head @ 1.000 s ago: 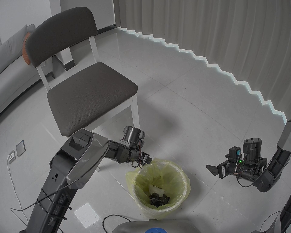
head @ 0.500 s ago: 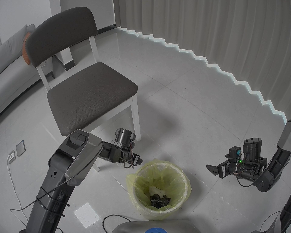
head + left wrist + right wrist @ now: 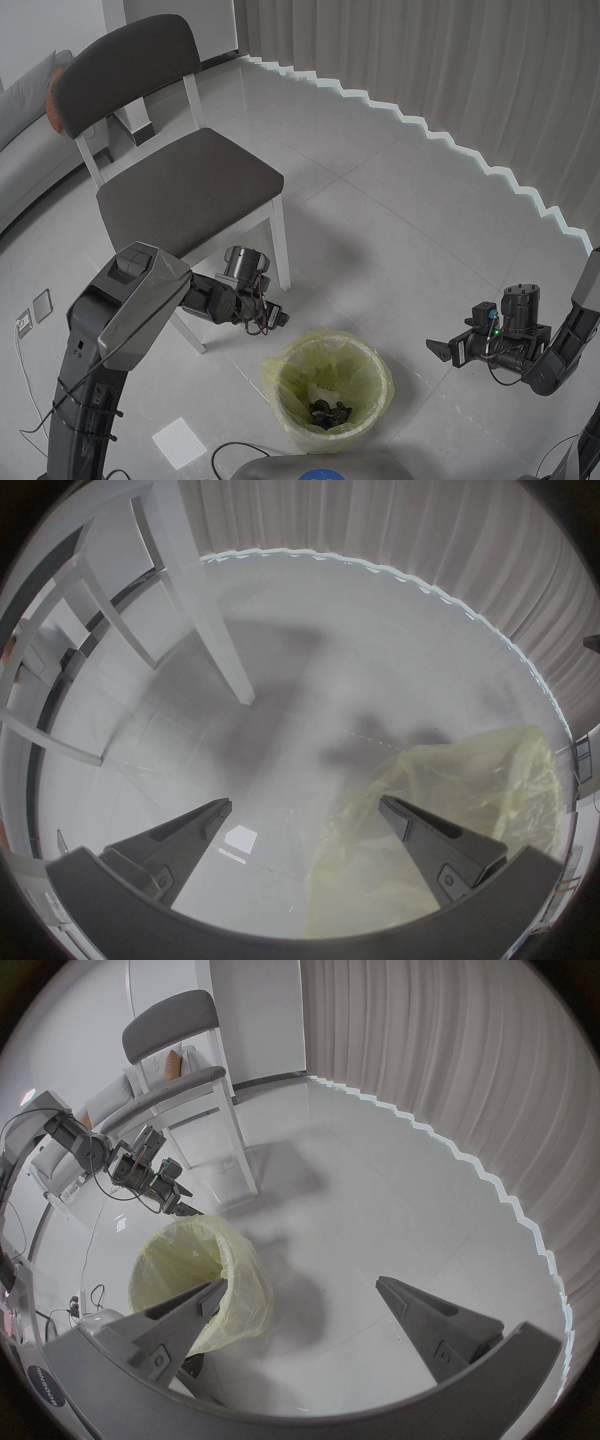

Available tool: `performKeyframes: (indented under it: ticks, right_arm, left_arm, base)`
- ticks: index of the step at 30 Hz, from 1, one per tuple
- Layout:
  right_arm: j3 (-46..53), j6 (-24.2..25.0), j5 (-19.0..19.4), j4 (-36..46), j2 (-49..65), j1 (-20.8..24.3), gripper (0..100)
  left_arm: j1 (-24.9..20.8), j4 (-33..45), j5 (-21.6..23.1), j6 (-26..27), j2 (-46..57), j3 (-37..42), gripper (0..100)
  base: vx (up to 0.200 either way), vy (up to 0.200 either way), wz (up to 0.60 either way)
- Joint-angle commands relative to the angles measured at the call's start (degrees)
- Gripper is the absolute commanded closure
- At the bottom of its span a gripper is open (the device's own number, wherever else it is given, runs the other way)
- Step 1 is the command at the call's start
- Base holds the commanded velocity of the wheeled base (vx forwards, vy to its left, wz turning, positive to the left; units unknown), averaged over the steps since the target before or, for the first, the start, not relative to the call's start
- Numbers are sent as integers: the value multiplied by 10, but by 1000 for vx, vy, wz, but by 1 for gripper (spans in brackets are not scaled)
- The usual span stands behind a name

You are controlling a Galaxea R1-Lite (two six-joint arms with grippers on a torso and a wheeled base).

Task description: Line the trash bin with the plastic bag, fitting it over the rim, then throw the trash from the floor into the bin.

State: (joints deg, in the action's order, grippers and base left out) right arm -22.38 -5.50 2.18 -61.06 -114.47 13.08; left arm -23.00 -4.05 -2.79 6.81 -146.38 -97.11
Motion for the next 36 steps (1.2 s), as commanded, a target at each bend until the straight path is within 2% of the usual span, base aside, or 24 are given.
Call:
performKeyframes:
  ticks: [1, 8, 11, 12, 13, 15, 20, 23, 25, 26, 30, 33, 36]
  right_arm:
    - [1, 0, 0, 0, 7, 0, 0]
    - [15, 1, 14, 0, 28, 0, 0]
    - [26, 8, 15, 0, 50, -1, 0]
    - [26, 8, 15, 0, 50, -1, 0]
    - [27, 10, 14, 2, 72, -4, 0]
    - [24, 9, 10, 15, 98, -10, 0]
    - [8, 8, -2, 96, 175, -39, 0]
    - [8, 15, 11, 122, 224, -73, 0]
    - [8, 15, 11, 122, 224, -73, 0]
    - [14, 37, 25, 138, 276, -103, 0]
    - [3, 46, 33, 199, 369, -133, 0]
    - [-29, 58, 58, 266, 455, -140, 0]
    - [-68, 79, 63, 347, 536, -136, 0]
  left_arm:
    - [-24, -42, 2, -3, 122, 112, 0]
    - [-57, -83, -5, -19, 256, 222, 0]
    - [-72, -83, -25, -47, 328, 259, 0]
    - [-72, -83, -25, -47, 328, 259, 0]
    - [-73, -80, -42, -58, 376, 277, 0]
    - [-66, -78, -48, -60, 416, 290, 0]
    - [-8, -84, -49, -59, 496, 345, 0]
    - [10, -85, -48, -60, 543, 368, 0]
    - [10, -85, -48, -60, 543, 368, 0]
    - [7, -84, -55, -64, 598, 378, 0]
    - [4, -76, -75, -57, 680, 374, 0]
    - [14, -66, -77, -55, 738, 382, 0]
    - [32, -32, -77, -55, 791, 395, 0]
  base:
    - [0, 0, 0]
    - [0, 0, 0]
    - [0, 0, 0]
    - [0, 0, 0]
    - [0, 0, 0]
    - [0, 0, 0]
    - [0, 0, 0]
    - [0, 0, 0]
    - [0, 0, 0]
    - [0, 0, 0]
    - [0, 0, 0]
    - [0, 0, 0]
    - [0, 0, 0]
